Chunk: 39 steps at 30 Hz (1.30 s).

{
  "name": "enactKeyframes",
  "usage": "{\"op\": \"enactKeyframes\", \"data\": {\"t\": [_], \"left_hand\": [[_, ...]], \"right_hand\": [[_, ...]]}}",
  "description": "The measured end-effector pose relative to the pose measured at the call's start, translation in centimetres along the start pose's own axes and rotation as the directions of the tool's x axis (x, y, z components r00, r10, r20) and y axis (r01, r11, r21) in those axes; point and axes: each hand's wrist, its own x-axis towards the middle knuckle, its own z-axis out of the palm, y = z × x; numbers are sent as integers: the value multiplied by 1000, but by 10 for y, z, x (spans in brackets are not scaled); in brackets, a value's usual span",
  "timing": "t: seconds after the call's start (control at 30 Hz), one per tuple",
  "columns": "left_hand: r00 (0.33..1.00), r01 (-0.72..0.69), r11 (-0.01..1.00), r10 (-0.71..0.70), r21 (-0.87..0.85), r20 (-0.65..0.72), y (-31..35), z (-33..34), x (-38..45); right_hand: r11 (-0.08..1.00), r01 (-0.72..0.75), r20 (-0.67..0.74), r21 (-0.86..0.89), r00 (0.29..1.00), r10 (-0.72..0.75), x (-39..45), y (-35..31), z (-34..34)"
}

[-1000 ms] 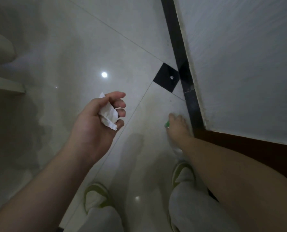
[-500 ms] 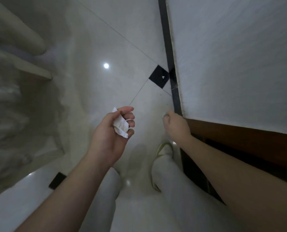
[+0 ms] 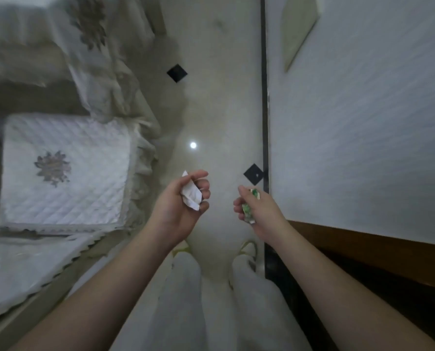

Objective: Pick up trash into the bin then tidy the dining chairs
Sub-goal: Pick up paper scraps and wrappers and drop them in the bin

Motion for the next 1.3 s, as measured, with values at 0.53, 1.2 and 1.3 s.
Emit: {"op": "enactKeyframes", "data": {"t": [0.53,1.2,1.3], "left_hand": [[987,-84,990,98,-110,124,141,73,-141],[960,-248,964,258,-96,112,269,200,0],[958,-268,954,279,-137,68,294,198,14]], "right_hand": [[878,159,174,451,950,-261,-155,-170,92],[889,184,206,418,934,-291,-36,-354,97],[913,155,267,378,926,-268,-15,-381,120]]}}
